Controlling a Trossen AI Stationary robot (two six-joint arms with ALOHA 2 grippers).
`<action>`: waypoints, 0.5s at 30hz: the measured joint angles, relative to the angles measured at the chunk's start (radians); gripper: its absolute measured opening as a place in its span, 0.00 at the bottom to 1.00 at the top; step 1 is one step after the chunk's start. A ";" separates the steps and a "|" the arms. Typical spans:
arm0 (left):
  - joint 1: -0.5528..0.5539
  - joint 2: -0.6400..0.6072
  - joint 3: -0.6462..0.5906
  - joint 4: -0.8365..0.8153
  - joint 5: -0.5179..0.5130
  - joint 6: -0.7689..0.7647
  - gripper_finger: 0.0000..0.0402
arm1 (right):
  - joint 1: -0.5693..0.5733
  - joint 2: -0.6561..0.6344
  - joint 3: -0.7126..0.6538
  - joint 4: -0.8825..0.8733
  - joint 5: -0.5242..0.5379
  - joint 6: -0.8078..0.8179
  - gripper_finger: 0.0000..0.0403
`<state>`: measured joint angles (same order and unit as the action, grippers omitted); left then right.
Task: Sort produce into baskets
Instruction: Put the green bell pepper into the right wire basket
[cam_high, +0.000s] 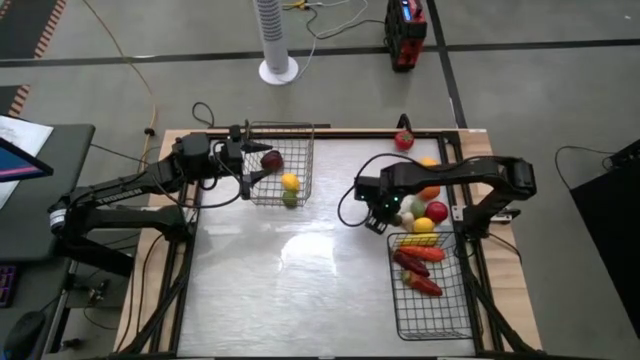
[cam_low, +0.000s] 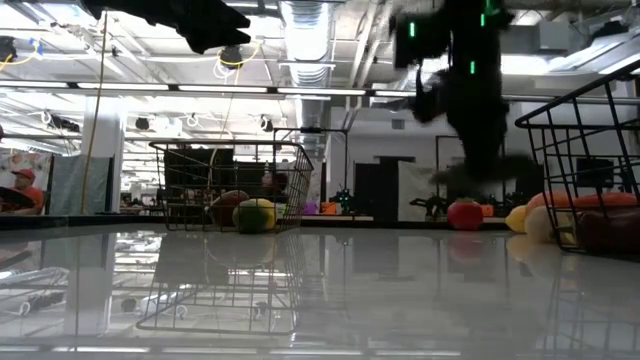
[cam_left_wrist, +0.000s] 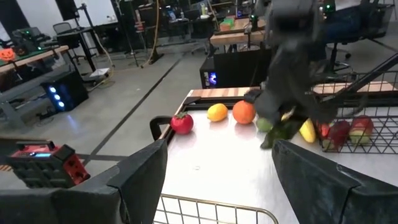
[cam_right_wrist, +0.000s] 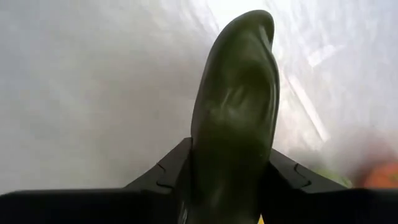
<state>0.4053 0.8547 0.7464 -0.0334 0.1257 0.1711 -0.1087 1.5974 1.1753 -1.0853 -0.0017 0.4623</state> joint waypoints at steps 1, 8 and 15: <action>0.000 0.000 0.000 -0.001 0.000 0.000 0.69 | 0.011 -0.007 0.040 -0.040 0.000 0.005 0.42; 0.000 0.000 0.000 -0.014 0.000 0.000 0.69 | 0.136 -0.038 0.263 -0.285 0.034 0.147 0.42; 0.000 0.000 0.000 -0.022 -0.001 0.004 0.69 | 0.394 -0.070 0.245 -0.356 0.012 0.425 0.47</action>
<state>0.4053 0.8547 0.7464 -0.0555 0.1249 0.1747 0.2857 1.5275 1.4203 -1.4415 0.0099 0.8869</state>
